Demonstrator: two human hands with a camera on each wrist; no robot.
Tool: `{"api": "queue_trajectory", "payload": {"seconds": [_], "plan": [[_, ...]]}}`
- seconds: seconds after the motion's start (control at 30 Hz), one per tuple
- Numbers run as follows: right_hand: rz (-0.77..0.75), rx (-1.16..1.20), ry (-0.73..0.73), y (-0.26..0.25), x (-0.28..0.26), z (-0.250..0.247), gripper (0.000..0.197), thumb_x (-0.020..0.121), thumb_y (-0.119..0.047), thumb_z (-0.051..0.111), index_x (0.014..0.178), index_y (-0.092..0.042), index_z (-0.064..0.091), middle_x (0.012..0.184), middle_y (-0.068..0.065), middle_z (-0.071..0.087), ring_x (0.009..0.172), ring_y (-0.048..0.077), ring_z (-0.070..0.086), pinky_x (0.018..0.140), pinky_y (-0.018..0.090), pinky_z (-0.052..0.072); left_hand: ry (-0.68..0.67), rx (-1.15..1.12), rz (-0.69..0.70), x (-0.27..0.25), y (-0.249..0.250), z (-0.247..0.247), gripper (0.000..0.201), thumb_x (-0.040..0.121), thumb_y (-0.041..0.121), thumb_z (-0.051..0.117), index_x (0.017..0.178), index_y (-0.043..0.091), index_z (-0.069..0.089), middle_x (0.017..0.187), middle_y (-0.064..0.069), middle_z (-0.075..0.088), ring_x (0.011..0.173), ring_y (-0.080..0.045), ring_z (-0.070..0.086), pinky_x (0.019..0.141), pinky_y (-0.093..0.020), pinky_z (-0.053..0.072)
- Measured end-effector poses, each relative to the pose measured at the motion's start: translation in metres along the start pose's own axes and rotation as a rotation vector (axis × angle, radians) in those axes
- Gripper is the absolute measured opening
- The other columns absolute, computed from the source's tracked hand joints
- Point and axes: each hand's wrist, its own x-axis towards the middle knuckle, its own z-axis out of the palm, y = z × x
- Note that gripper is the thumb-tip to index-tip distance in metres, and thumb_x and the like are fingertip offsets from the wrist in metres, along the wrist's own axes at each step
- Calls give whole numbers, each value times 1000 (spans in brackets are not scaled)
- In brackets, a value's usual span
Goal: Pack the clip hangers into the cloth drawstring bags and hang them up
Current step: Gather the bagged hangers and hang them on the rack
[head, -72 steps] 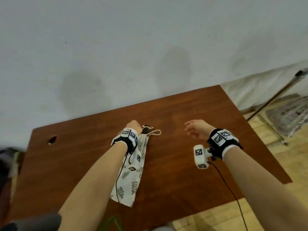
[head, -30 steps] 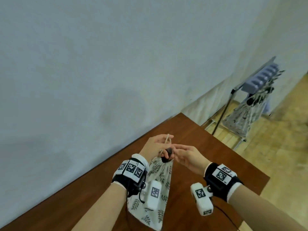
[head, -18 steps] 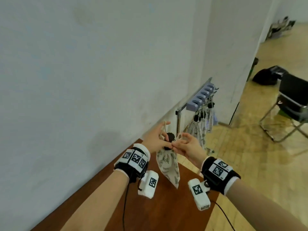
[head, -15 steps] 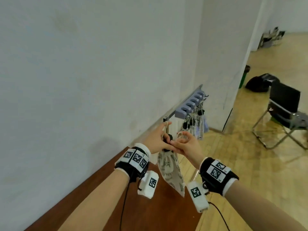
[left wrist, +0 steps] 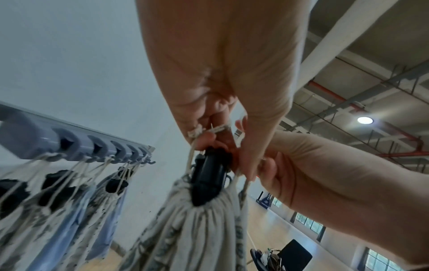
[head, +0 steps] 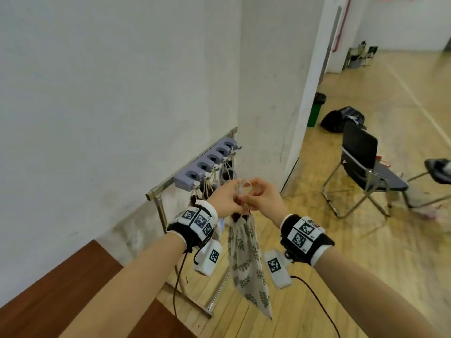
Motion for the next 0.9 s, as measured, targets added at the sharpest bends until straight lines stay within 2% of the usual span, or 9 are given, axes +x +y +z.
{"api": "queue_trajectory", "payload": {"seconds": [0.2,0.27,0.33,0.43,0.53,0.6,0.73,0.8,0.9], "plan": [[-71,-212,107,40,89,-44,14,80,-27,76,75,-24,64,68,6,70,63,23,68,59,37,57,-55,46,-3,114,-3,10,95,73,10,72,152,18,19,120,-9,64,98,-19,65,94,-38,51],[-59,-217,132,49,126,-57,10,85,-20,73,78,-19,66,66,5,68,57,20,63,57,36,55,-80,-3,-22,158,-8,3,85,81,1,63,152,17,19,104,-10,62,74,-12,63,77,-26,55],[13,-149,60,57,164,-74,5,88,-14,69,90,-9,67,67,6,65,46,13,52,50,29,47,-130,-132,-32,198,-14,-6,73,82,-8,58,147,11,31,82,-3,56,52,-2,50,58,-15,46],[87,-143,-78,67,224,-101,21,88,-10,69,108,-6,65,89,10,65,57,13,52,50,20,43,-235,-285,-74,255,-24,-19,50,77,-13,54,126,1,52,77,-4,55,56,-9,50,58,-22,43],[90,-279,-225,75,278,-118,27,85,-10,71,108,-18,60,119,5,63,82,12,60,61,16,44,-281,-360,-134,306,-28,-30,43,82,-19,49,121,-1,48,80,-12,57,58,-14,58,58,-22,49],[103,-284,-227,82,306,-123,32,84,-5,70,106,-20,51,124,5,59,78,8,57,58,15,44,-318,-395,-147,332,-27,-35,38,77,-16,55,112,-2,49,72,-12,58,58,-16,62,62,-23,53],[166,-161,-253,95,359,-122,40,85,9,56,112,-18,41,117,4,60,67,12,56,51,21,44,-404,-394,-180,381,-30,-40,23,69,-15,56,77,6,50,53,-2,60,54,-15,65,59,-23,54],[200,-129,-327,97,384,-119,42,88,8,53,121,-16,46,95,2,67,62,10,59,53,20,46,-393,-415,-223,406,-40,-44,27,76,-19,53,74,7,47,49,-5,59,50,-17,64,57,-25,55],[192,-171,-367,107,425,-119,27,90,2,55,106,-18,59,81,1,69,57,7,59,56,21,48,-309,-439,-298,440,-56,-54,26,83,-21,47,75,4,52,50,-7,58,49,-19,63,62,-31,54]]}}
